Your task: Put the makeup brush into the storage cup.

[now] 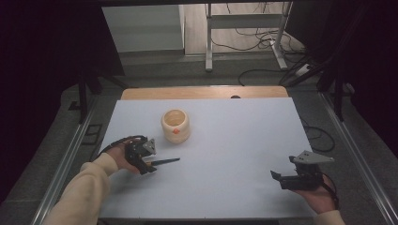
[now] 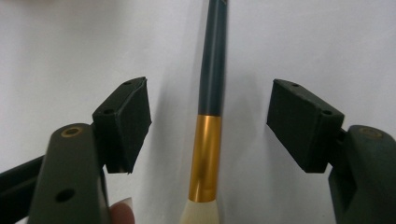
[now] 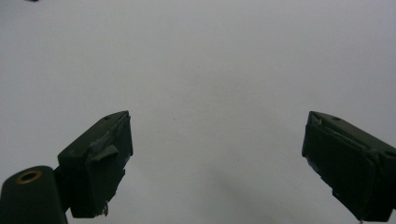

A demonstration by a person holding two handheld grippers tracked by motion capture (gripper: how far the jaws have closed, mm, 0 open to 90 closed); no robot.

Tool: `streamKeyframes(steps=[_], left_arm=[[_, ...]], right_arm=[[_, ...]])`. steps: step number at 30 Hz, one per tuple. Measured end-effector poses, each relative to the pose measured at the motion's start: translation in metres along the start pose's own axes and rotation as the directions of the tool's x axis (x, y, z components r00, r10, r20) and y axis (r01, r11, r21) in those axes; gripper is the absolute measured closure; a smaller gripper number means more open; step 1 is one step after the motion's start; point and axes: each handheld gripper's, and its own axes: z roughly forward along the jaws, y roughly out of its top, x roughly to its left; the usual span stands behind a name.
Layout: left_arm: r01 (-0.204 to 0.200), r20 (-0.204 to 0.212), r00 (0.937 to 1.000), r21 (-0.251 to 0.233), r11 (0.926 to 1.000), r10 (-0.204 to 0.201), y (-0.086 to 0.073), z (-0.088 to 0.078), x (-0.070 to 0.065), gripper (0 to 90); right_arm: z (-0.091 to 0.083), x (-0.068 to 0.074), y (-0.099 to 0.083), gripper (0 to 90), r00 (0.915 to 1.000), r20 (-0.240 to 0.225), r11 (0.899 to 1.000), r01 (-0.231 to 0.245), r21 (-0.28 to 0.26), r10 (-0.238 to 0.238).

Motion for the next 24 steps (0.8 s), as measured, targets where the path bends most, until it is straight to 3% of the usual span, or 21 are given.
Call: streamKeyframes(steps=[18,24], left_arm=[[-0.01,0.03,0.9995,0.038,0.9992,0.009,0.0005,0.0056,0.0034,53.0],[0.003,0.068,0.9977,0.047,0.9989,-0.006,0.0035,0.0063,0.0041,69.3]], right_arm=[[-0.0002,-0.0003,0.0001,9.0,1.0,0.001,1.0,-0.001,0.0,0.001],[0.0004,0.0,-0.0003,9.0,1.0,0.001,1.0,0.0,0.002,0.0]])
